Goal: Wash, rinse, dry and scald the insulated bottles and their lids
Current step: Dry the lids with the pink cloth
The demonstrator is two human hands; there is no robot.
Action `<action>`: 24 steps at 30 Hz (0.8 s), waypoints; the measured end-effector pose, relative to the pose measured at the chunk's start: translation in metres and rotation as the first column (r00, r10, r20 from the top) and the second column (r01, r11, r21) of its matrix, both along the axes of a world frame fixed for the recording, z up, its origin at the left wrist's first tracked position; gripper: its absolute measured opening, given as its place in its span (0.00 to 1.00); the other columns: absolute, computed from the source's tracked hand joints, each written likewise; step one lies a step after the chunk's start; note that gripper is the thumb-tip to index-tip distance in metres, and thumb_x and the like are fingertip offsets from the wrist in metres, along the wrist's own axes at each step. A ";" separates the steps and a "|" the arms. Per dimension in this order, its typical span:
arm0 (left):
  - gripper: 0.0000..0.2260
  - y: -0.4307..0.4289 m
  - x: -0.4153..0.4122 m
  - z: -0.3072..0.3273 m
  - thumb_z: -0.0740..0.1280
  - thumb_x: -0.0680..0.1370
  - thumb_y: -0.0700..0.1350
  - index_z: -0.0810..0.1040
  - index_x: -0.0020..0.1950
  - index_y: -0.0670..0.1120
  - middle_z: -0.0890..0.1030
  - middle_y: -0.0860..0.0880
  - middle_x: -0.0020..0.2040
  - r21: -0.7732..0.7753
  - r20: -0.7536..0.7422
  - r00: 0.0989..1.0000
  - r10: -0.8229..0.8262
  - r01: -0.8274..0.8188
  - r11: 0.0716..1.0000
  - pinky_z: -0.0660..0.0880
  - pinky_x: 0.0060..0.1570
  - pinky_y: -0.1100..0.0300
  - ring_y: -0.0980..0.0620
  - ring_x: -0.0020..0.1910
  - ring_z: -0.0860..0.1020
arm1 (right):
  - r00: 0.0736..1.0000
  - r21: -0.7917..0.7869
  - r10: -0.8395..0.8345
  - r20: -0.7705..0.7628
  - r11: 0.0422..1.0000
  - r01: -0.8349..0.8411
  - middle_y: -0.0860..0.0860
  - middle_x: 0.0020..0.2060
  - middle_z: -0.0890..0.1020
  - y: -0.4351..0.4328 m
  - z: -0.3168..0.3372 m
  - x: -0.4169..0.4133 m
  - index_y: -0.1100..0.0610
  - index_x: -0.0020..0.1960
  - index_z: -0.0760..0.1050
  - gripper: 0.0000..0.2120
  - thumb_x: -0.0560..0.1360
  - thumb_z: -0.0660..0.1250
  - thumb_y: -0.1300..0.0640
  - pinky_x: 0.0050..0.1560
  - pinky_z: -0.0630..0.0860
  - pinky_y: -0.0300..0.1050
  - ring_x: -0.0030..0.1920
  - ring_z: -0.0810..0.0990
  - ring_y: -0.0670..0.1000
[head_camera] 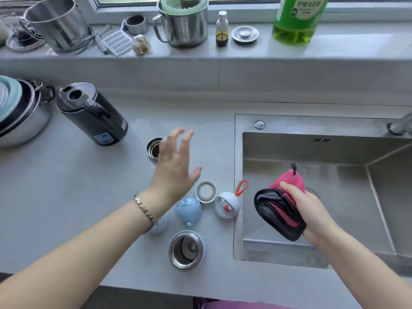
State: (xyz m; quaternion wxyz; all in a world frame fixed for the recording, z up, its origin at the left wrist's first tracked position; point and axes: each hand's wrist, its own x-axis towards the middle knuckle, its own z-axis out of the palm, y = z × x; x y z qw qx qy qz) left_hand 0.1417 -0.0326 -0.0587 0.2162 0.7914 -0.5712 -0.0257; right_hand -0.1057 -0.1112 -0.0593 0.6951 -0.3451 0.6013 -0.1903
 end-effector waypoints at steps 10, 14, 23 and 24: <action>0.21 -0.033 -0.077 -0.066 0.68 0.71 0.53 0.68 0.60 0.47 0.74 0.48 0.58 0.759 0.052 0.890 -0.453 0.260 0.597 0.65 0.50 0.56 0.46 0.58 0.70 | 0.991 0.069 -0.120 -0.054 0.990 0.124 0.55 0.34 0.81 0.020 -0.007 -0.056 0.58 0.44 0.77 0.07 0.75 0.65 0.54 0.38 0.74 0.45 0.35 0.79 0.55; 0.23 -0.029 -0.077 -0.057 0.71 0.66 0.50 0.70 0.58 0.47 0.72 0.48 0.52 0.667 -0.183 0.954 -0.237 0.297 0.683 0.70 0.48 0.59 0.46 0.49 0.74 | 0.988 0.057 -0.147 -0.044 0.987 0.150 0.56 0.36 0.81 0.022 -0.006 -0.068 0.59 0.44 0.76 0.08 0.76 0.64 0.54 0.39 0.74 0.46 0.36 0.79 0.55; 0.31 -0.013 -0.135 0.035 0.78 0.61 0.44 0.71 0.61 0.51 0.74 0.58 0.52 0.125 -0.585 0.809 -0.048 0.149 0.981 0.64 0.47 0.80 0.58 0.53 0.72 | 0.946 -0.354 0.215 0.243 0.927 -0.120 0.41 0.42 0.80 0.018 0.028 -0.026 0.52 0.55 0.71 0.22 0.76 0.52 0.36 0.41 0.73 0.28 0.41 0.79 0.36; 0.34 -0.012 -0.143 0.042 0.78 0.59 0.45 0.70 0.62 0.50 0.74 0.60 0.51 0.075 -0.546 0.836 -0.055 0.114 0.991 0.63 0.48 0.79 0.57 0.53 0.71 | 0.934 -0.408 0.264 0.239 0.901 -0.151 0.40 0.51 0.80 0.020 0.030 -0.021 0.49 0.59 0.69 0.25 0.73 0.52 0.32 0.50 0.73 0.29 0.51 0.78 0.36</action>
